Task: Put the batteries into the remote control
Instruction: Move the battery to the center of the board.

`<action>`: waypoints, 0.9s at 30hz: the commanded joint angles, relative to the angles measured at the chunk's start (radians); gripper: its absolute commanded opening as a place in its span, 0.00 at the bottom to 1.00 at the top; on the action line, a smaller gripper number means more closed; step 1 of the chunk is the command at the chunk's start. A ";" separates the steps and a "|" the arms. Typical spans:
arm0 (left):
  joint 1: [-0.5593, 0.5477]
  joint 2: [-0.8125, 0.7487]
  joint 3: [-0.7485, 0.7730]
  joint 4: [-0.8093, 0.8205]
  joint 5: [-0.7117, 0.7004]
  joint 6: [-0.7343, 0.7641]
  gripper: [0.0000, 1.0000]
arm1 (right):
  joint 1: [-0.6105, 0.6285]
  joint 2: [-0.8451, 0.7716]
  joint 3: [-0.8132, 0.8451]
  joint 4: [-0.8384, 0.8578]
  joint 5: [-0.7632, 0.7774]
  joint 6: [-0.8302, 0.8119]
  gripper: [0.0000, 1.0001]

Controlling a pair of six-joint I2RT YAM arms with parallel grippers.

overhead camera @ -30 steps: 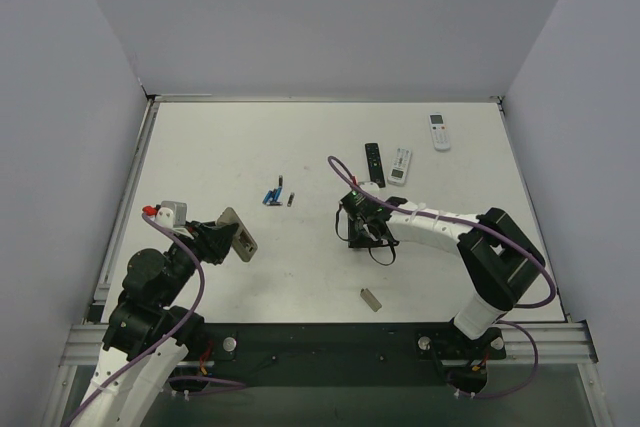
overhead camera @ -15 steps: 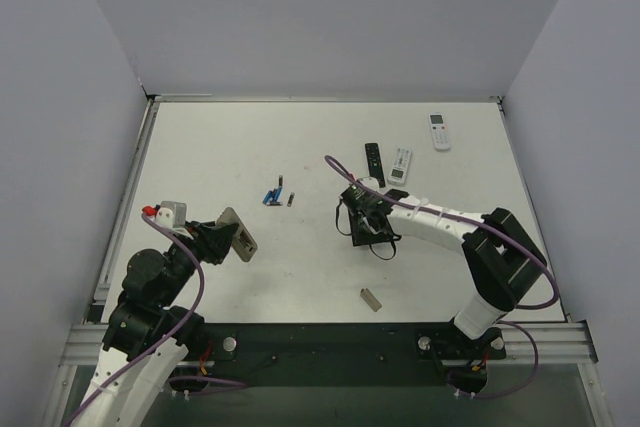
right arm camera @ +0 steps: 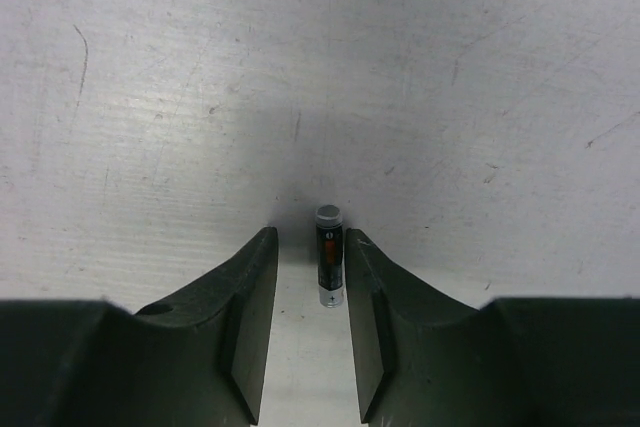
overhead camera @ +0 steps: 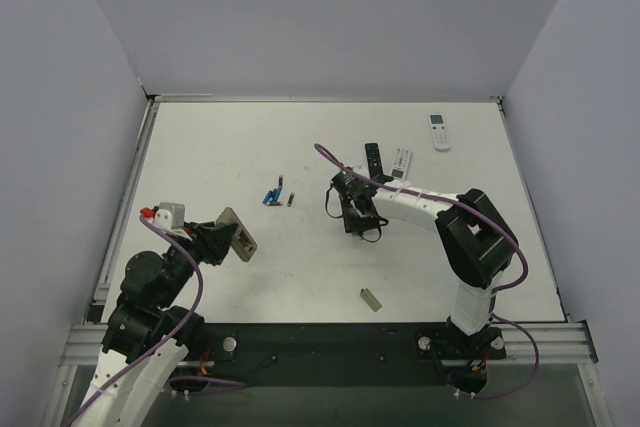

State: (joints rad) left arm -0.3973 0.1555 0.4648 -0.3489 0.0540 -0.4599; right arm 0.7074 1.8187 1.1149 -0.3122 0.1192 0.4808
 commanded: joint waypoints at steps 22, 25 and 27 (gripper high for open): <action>0.002 -0.020 0.008 0.054 -0.002 0.001 0.00 | -0.022 -0.280 -0.260 -0.103 0.097 0.926 0.00; 0.002 -0.022 0.009 0.051 -0.005 0.001 0.00 | -0.020 -0.243 -0.237 -0.102 0.080 0.933 0.06; 0.002 -0.022 0.011 0.048 -0.005 0.003 0.00 | -0.017 -0.208 -0.225 -0.102 0.063 0.935 0.11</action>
State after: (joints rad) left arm -0.3973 0.1448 0.4641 -0.3489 0.0536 -0.4599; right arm 0.6807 1.5719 0.8536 -0.3710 0.1673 1.3205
